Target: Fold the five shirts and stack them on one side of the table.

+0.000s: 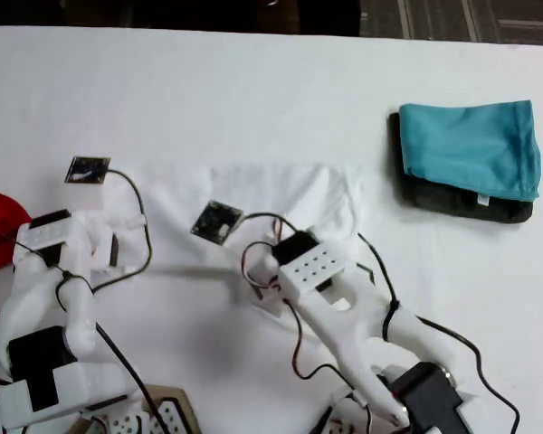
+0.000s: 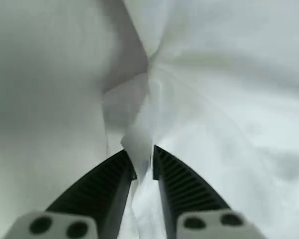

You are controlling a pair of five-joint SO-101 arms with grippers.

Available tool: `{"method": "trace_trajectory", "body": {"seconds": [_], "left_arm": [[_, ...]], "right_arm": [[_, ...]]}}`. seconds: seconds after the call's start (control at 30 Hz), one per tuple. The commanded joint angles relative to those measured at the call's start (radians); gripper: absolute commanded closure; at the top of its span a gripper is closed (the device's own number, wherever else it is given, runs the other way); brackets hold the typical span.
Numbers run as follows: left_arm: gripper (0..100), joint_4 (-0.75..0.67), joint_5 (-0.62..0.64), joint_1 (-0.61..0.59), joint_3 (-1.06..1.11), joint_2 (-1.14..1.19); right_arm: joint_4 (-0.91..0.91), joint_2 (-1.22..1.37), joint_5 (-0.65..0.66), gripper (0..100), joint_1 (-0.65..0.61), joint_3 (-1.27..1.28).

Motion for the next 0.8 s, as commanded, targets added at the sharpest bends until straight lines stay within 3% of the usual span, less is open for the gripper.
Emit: {"method": "trace_trajectory", "body": {"seconds": [0.0,0.2,0.77], "left_arm": [[97,-0.032,0.005,-0.005,0.001,0.000],[97,-0.032,0.005,-0.005,0.001,0.000],[97,-0.032,0.005,-0.005,0.001,0.000]], "right_arm": [[0.004,-0.048,0.003,82.2,0.005,0.012],[0.099,-0.051,0.009,77.7,-0.085,0.014],[-0.053,-0.045,0.000,77.6,-0.114,0.163]]}}
